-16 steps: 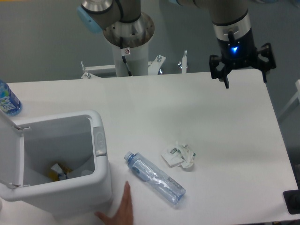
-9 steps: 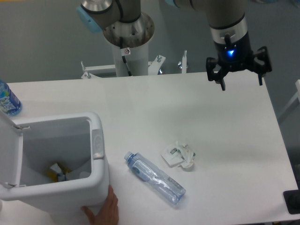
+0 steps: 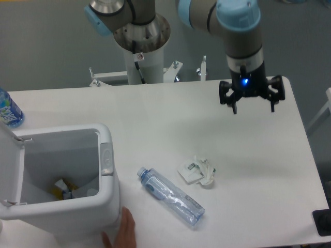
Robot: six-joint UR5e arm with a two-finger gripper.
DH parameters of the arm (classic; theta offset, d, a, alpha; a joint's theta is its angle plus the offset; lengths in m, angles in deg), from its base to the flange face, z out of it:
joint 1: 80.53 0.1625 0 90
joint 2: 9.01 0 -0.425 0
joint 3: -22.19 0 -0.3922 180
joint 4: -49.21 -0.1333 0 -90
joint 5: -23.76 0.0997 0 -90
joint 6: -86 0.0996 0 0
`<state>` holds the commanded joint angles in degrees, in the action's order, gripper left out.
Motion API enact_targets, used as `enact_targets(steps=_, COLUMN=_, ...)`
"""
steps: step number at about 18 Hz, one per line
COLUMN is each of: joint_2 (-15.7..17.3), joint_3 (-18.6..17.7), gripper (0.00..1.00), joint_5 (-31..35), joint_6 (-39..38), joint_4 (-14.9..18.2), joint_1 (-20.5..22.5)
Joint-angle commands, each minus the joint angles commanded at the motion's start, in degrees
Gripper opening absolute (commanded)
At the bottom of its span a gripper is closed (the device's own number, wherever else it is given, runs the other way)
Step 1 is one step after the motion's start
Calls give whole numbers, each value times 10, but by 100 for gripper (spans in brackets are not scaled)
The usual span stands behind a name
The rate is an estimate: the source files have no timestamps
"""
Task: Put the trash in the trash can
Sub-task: 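Move the gripper down toward the crumpled white paper piece, then lower the gripper onto the crumpled white paper and close on it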
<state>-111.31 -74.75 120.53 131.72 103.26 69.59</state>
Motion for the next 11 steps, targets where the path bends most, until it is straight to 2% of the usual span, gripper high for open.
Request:
enact_targets(steps=4, joint_2=-29, joint_3=-15, gripper=100, joint_5=-30, joint_6=-49, joint_4=0, joint_1=-13)
enact_targets(steps=7, joint_2=-73, joint_3=-25, gripper=100, joint_5=-35, joint_6=-92, joint_4=-2, joint_1=-32)
enact_targets(steps=11, joint_2=-110, joint_3=-26, gripper=100, joint_5=-36, joint_6=-131, joint_4=-2, joint_1=-49)
